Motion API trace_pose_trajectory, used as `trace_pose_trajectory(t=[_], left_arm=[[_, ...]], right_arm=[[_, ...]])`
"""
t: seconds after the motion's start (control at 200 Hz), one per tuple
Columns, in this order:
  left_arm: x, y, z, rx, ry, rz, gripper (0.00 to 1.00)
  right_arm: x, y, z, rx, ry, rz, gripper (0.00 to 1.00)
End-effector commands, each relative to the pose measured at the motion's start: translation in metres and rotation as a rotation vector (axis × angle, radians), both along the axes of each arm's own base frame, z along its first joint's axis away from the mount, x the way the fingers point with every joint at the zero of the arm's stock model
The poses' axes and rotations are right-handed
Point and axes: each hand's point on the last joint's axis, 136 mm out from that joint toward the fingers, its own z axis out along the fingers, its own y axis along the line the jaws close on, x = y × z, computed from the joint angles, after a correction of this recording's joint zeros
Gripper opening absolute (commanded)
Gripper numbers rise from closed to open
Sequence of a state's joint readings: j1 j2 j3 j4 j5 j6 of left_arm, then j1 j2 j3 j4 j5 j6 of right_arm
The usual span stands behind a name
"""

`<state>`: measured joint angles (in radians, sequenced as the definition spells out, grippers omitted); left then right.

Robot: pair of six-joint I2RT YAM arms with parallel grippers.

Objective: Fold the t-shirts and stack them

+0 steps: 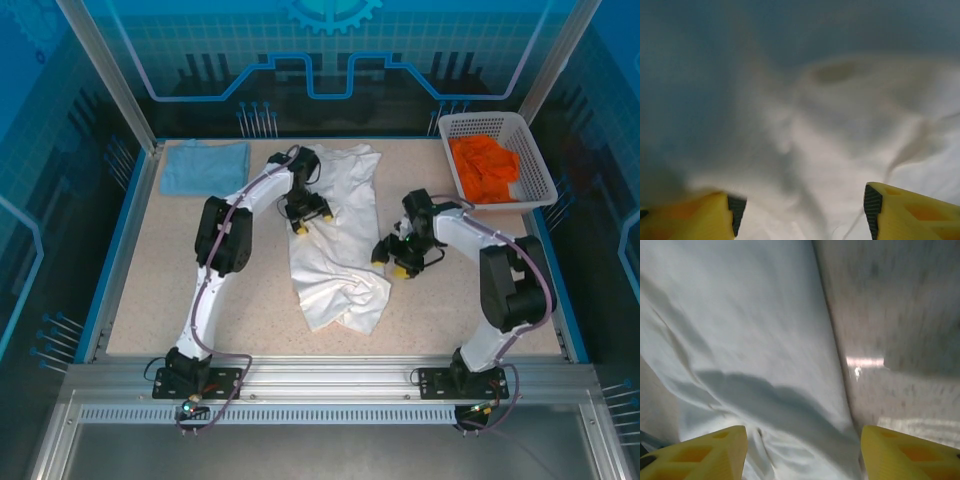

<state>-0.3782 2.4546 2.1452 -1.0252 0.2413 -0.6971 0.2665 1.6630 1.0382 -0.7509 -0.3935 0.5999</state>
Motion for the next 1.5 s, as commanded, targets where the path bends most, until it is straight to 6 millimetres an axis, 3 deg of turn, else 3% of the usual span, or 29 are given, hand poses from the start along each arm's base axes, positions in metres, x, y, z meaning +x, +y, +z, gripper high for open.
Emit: trace_pose_trajectory(t=[0.0,0.115,0.215,0.295,0.38,0.48,0.63,0.73,0.86,1.03,1.171,1.331,1.491], left_arm=[[0.015,-0.001,-0.026,0.014,0.010,-0.010,0.66],[0.038,-0.003,-0.038,-0.003,-0.011,0.047,0.66],[0.052,-0.003,-0.037,-0.033,-0.029,0.087,0.66],[0.053,0.000,-0.026,-0.032,-0.046,0.082,0.71],[0.041,0.004,-0.008,-0.032,-0.041,0.056,0.75],[0.014,0.013,0.019,-0.037,-0.054,0.034,0.79],[-0.047,0.043,0.045,-0.027,-0.073,0.024,0.81],[-0.099,0.063,0.047,-0.003,-0.058,-0.008,0.81],[-0.159,0.081,0.044,0.001,-0.031,-0.056,0.80],[-0.223,0.060,0.039,-0.161,0.034,-0.127,0.68],[-0.264,0.032,0.029,-0.290,0.102,-0.167,0.59],[-0.294,0.012,0.015,-0.308,0.156,-0.221,0.53],[-0.306,0.019,0.001,-0.262,0.176,-0.215,0.48]], right_arm=[[-0.035,0.018,0.021,0.116,-0.005,0.068,0.64],[-0.080,0.029,0.011,0.158,0.082,0.127,0.64],[-0.104,0.030,0.003,0.144,0.104,0.131,0.64],[-0.117,0.028,-0.005,0.131,0.117,0.119,0.63],[-0.126,0.027,-0.013,0.112,0.134,0.128,0.62],[-0.127,0.027,-0.020,0.103,0.142,0.138,0.59],[-0.124,0.036,-0.021,0.134,0.126,0.161,0.53],[-0.127,0.040,-0.024,0.135,0.139,0.183,0.49],[-0.140,0.029,-0.028,0.075,0.181,0.216,0.49],[-0.149,0.017,-0.013,0.067,0.138,0.181,0.54],[-0.160,0.019,-0.024,0.098,0.176,0.176,0.52],[-0.163,0.025,-0.031,0.118,0.205,0.215,0.50],[-0.167,0.025,-0.036,0.117,0.214,0.221,0.48]])
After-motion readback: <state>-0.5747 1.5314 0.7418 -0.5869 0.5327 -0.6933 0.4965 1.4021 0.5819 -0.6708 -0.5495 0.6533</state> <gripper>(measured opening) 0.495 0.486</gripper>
